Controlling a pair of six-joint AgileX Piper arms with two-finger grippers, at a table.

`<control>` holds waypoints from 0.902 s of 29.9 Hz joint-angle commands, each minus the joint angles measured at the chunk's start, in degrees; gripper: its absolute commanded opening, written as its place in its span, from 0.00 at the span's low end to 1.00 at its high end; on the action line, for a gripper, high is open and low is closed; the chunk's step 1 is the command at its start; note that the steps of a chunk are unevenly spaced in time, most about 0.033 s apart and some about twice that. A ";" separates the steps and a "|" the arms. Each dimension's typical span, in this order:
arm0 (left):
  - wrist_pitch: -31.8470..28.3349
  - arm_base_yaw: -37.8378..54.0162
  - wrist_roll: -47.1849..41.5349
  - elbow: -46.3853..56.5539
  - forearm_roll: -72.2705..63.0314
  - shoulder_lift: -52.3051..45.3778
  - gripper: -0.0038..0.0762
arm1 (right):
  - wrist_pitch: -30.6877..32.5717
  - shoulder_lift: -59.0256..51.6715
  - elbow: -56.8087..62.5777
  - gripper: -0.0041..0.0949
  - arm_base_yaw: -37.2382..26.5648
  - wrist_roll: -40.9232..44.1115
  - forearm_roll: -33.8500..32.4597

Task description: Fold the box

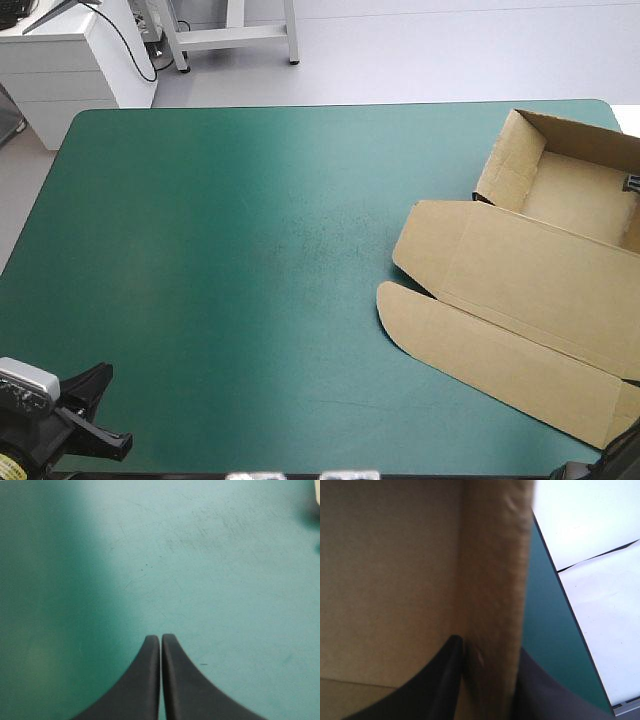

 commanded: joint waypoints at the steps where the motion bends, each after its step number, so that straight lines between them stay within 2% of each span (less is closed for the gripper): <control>1: -3.57 -0.13 0.09 0.54 0.20 0.81 0.04 | -0.02 -3.26 -1.50 0.55 -1.14 -0.59 -0.03; 4: -3.57 -0.13 0.09 2.01 0.20 0.81 0.04 | 1.13 -3.39 -1.61 0.67 -1.96 0.28 -1.05; 8: -3.97 -0.13 -0.13 2.28 0.16 0.81 0.04 | 3.00 -4.00 -3.71 0.65 -2.26 1.84 -0.83; 11: -4.50 -0.13 -0.13 2.28 0.16 0.81 0.04 | 3.89 -5.75 -6.72 0.49 -2.26 1.84 -0.82; 13: -5.26 -0.13 0.06 2.28 0.16 0.81 0.04 | 4.90 -7.35 -9.00 0.31 -2.26 1.68 -0.70; 15: -6.15 -0.13 -0.06 2.28 0.16 0.81 0.04 | 6.20 -9.72 -10.75 0.06 -2.15 0.83 0.88; 16: -6.41 -0.13 0.22 2.28 0.16 0.81 0.04 | 6.32 -11.08 -10.93 0.03 -2.02 0.18 2.48; 20: -6.83 -0.13 0.11 2.28 0.29 0.81 0.04 | 6.34 -17.31 -9.36 0.04 -0.70 -5.64 15.18; 22: -7.01 -0.13 0.12 2.28 0.13 0.81 0.04 | 5.78 -19.54 -8.01 0.04 1.71 -6.12 16.21; 27: -7.01 -0.13 0.12 2.28 -0.03 0.81 0.04 | 4.62 -25.62 -2.41 0.04 11.52 -7.53 13.12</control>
